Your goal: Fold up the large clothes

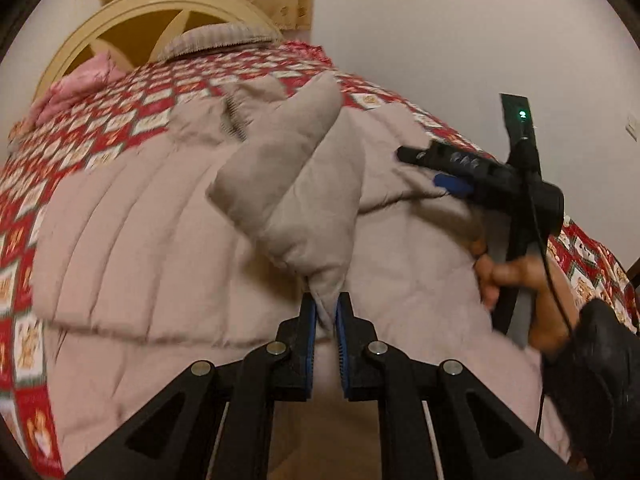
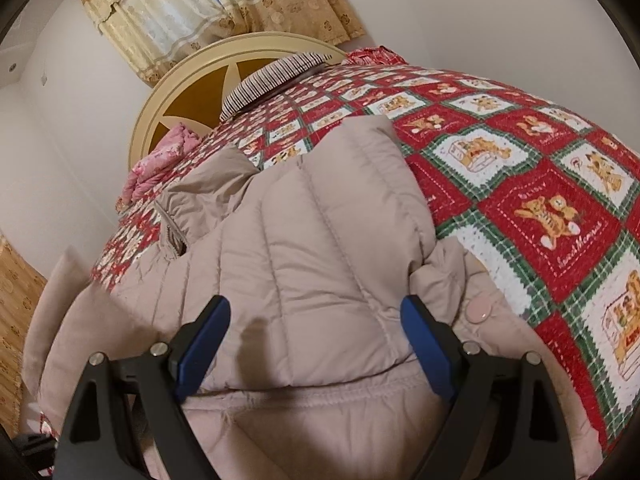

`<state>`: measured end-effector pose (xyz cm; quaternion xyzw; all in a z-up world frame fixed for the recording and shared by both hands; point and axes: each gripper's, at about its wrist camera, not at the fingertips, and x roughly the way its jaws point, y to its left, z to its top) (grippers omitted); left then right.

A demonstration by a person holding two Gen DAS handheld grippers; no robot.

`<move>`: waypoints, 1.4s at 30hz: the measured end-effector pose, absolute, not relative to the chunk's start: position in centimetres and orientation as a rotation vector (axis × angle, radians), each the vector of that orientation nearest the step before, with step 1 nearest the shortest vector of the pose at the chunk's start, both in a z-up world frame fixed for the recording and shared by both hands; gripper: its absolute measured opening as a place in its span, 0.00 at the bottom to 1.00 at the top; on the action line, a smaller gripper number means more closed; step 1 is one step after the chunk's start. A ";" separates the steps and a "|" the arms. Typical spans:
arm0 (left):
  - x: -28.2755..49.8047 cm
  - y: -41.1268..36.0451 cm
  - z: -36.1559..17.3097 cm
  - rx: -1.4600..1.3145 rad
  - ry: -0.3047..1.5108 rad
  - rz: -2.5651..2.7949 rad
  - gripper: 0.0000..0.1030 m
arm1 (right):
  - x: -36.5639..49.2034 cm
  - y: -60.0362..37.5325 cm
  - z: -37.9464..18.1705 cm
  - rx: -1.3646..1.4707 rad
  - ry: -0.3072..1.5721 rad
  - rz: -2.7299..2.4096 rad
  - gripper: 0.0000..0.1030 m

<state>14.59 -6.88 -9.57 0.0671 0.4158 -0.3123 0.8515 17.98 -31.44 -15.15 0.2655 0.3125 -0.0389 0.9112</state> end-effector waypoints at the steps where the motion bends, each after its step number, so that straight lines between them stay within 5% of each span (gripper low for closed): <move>1: 14.6 -6.0 -9.7 0.116 0.882 -0.649 0.10 | 17.8 -31.6 -15.1 0.562 0.635 -0.075 0.87; 17: 9.1 -7.8 -11.2 0.442 0.776 -0.833 0.10 | 12.0 -27.2 -10.9 0.665 0.708 0.102 0.98; 26: 8.1 1.0 -9.4 0.339 0.735 -0.733 0.10 | 10.9 -24.4 -8.4 0.700 0.695 0.165 0.98; 37: 13.9 9.8 -9.0 0.099 0.807 -0.285 0.10 | 16.4 -8.5 -9.8 -0.017 0.832 0.064 1.00; 38: 13.9 10.0 -8.9 0.086 0.805 -0.275 0.10 | 17.0 -8.8 -10.0 -0.040 0.824 0.024 0.96; 42: 14.4 10.1 -9.3 -0.006 0.851 -0.344 0.10 | 17.9 -14.3 -9.2 0.090 0.810 -0.036 0.37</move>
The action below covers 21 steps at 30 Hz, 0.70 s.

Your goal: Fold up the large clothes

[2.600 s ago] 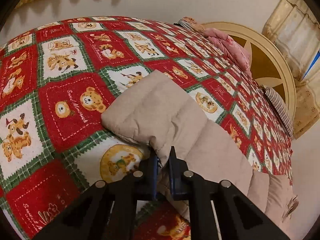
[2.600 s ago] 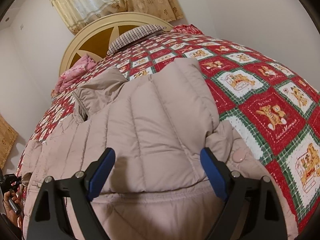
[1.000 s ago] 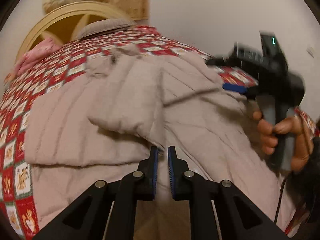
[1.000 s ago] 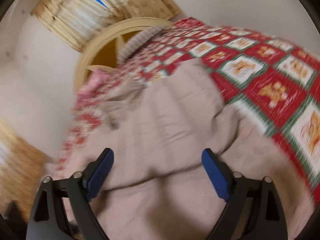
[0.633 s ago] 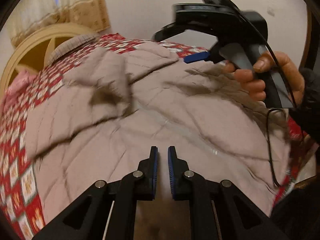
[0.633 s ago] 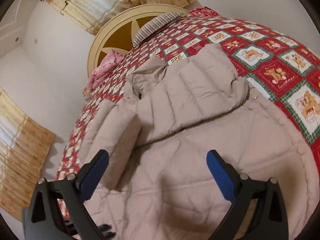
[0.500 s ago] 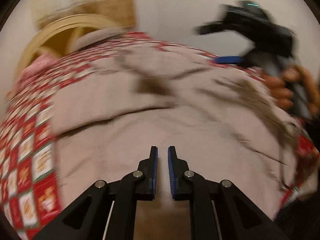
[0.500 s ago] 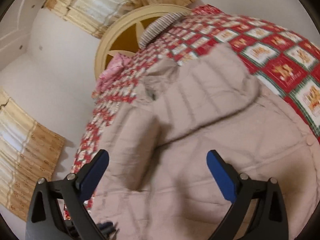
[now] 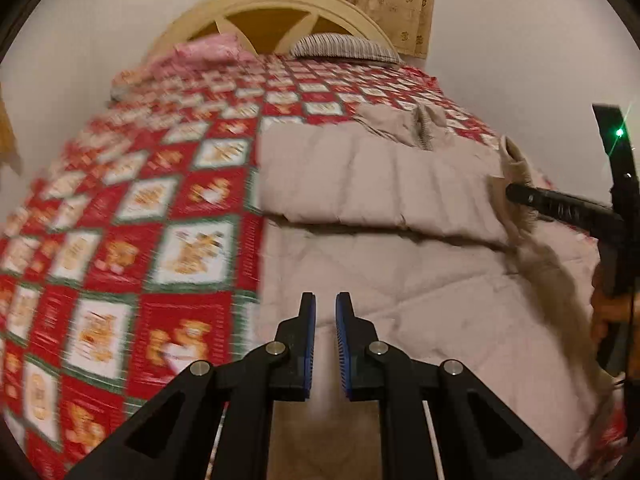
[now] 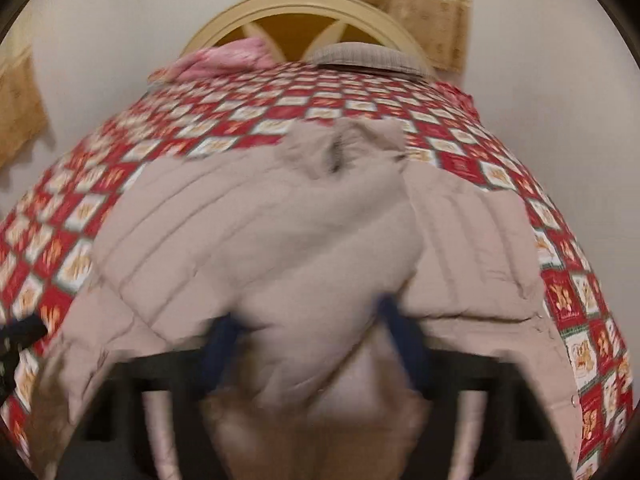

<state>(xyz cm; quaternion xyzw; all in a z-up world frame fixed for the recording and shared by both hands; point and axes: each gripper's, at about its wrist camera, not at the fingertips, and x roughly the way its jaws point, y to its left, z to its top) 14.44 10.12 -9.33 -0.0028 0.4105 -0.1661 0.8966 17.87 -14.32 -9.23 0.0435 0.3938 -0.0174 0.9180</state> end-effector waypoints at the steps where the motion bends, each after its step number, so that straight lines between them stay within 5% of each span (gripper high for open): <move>1: 14.9 10.1 -9.6 -0.060 0.874 -0.391 0.10 | 17.8 -16.2 -9.1 0.164 0.811 -0.039 0.36; 4: 16.1 10.6 -10.7 -0.338 0.940 -0.647 0.10 | 16.9 -21.3 -9.9 0.299 0.816 -0.099 0.41; 6: 16.7 10.5 -11.4 -0.476 0.980 -0.746 0.10 | 15.8 -24.0 -11.0 0.362 0.844 -0.121 0.69; 8: 16.8 9.8 -11.3 -0.439 0.988 -0.739 0.10 | 14.2 -25.5 -11.6 0.421 0.837 -0.127 0.80; 10: 16.9 9.0 -11.2 -0.384 0.999 -0.754 0.12 | 12.6 -26.3 -11.6 0.454 0.810 -0.118 0.80; 12: 17.1 8.6 -11.3 -0.420 1.019 -0.798 0.45 | 11.4 -26.9 -11.3 0.484 0.770 -0.105 0.84; 13: 17.4 8.7 -11.3 -0.446 1.014 -0.812 0.88 | 11.2 -27.1 -11.0 0.497 0.756 -0.094 0.86; 14: 17.4 8.8 -11.0 -0.496 0.990 -0.847 0.99 | 11.2 -27.3 -10.6 0.513 0.738 -0.076 0.89; 21: 17.8 9.2 -8.5 -0.449 0.848 -0.824 0.99 | 14.4 -25.8 -9.5 0.443 0.742 -0.044 0.95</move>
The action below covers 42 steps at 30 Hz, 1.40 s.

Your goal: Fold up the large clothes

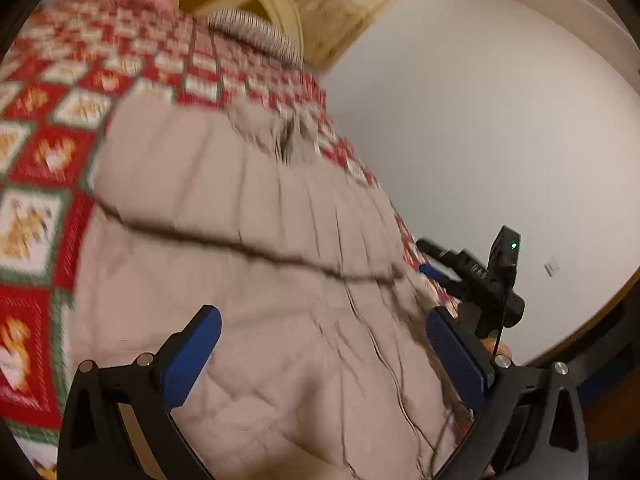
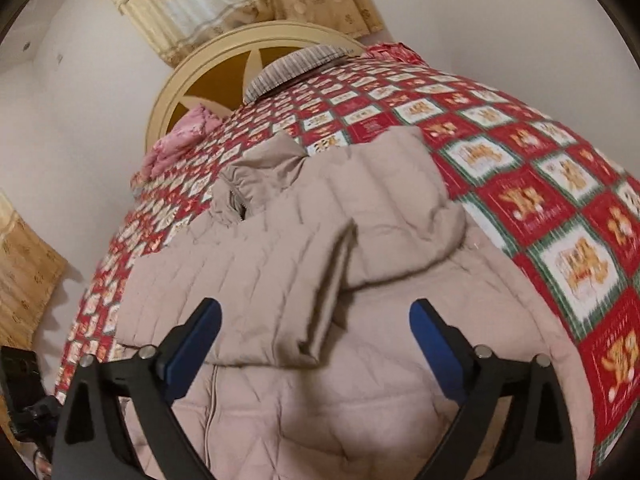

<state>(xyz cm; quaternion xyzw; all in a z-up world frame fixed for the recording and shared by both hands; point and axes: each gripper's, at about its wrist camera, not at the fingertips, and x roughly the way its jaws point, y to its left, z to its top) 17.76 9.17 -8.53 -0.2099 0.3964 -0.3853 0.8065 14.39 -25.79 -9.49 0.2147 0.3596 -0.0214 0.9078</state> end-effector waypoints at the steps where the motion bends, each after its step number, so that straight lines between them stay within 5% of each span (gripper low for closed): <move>1: 17.9 9.5 -8.3 -0.471 0.810 -0.805 0.99 | 15.3 -25.4 -9.9 0.416 0.762 -0.047 0.95; 4: 18.3 10.6 -8.5 -0.536 0.765 -0.762 0.99 | 17.9 -24.3 -11.7 0.353 0.850 -0.058 0.92; 5: 18.6 10.8 -8.5 -0.535 0.766 -0.747 0.99 | 18.6 -23.7 -12.4 0.342 0.874 -0.021 0.73; 6: 18.9 10.7 -8.4 -0.512 0.775 -0.732 0.99 | 19.4 -23.1 -12.8 0.321 0.907 -0.002 0.37; 7: 19.4 10.4 -8.1 -0.460 0.787 -0.710 0.99 | 19.7 -22.6 -13.0 0.305 0.922 0.005 0.28; 9: 20.1 9.8 -7.4 -0.376 0.780 -0.671 0.99 | 20.1 -21.5 -11.9 0.208 0.882 -0.005 0.18; 16: 25.1 7.6 -5.2 -0.170 0.767 -0.515 0.99 | 20.6 -22.4 -9.2 0.061 0.829 -0.033 0.17; 22: 31.3 4.3 -7.0 -0.034 0.755 -0.348 0.99 | 20.9 -23.6 -13.5 0.031 0.919 -0.040 0.27; 27: 33.6 4.4 -12.8 -0.068 0.856 -0.272 0.99 | 20.0 -25.8 -13.2 0.075 0.950 -0.075 0.66; 34: 32.1 5.4 -15.3 -0.107 0.829 -0.226 0.99 | 21.8 -27.5 -4.7 0.243 0.770 -0.158 0.76; 36: 31.9 5.2 -15.3 -0.095 0.820 -0.217 0.99 | 26.4 -26.5 -3.6 0.325 0.799 -0.096 0.96; 42: 32.0 5.2 -15.3 -0.112 0.809 -0.216 0.99 | 41.4 -22.1 -4.9 0.379 0.910 -0.128 0.96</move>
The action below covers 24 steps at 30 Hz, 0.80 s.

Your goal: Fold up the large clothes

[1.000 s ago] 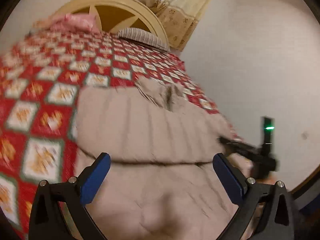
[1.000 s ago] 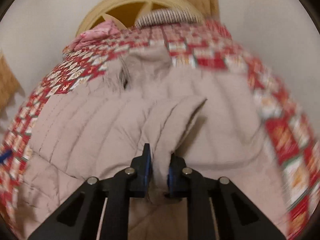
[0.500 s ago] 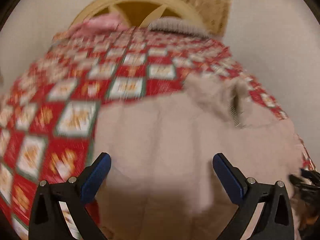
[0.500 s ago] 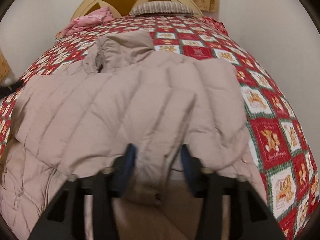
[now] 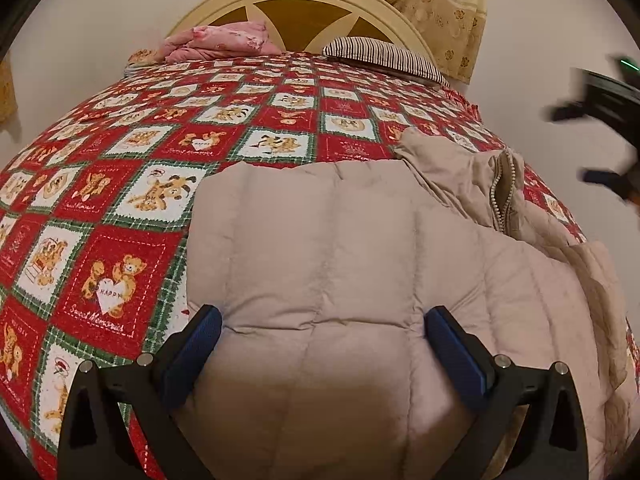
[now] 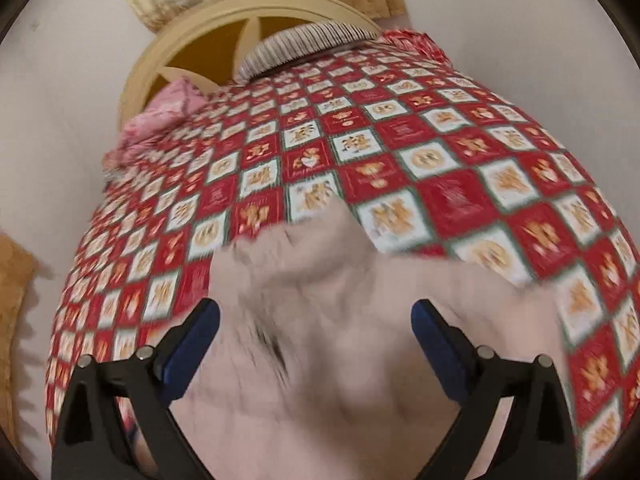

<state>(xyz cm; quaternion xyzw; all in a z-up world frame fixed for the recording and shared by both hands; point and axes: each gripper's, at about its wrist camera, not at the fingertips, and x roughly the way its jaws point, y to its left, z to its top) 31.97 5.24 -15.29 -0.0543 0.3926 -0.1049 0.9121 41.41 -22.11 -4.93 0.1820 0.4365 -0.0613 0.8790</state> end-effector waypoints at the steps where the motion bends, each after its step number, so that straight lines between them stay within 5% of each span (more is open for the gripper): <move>1: 32.0 5.2 -15.3 -0.114 0.808 -0.215 0.99 | 43.2 -21.4 -5.8 0.372 0.943 -0.156 0.96; 7: 32.2 5.3 -15.5 -0.134 0.806 -0.215 0.99 | 47.3 -21.6 -10.9 0.319 1.137 -0.339 0.92; 8: 32.2 5.4 -15.5 -0.140 0.807 -0.218 0.99 | 47.0 -22.0 -11.3 0.334 1.149 -0.337 0.80; 11: 32.3 5.5 -15.6 -0.153 0.809 -0.223 0.99 | 44.9 -23.8 -11.8 0.451 1.162 -0.233 0.18; 24: 32.3 5.8 -15.3 -0.172 0.816 -0.263 0.99 | 33.4 -30.5 -14.9 0.610 1.025 -0.145 0.06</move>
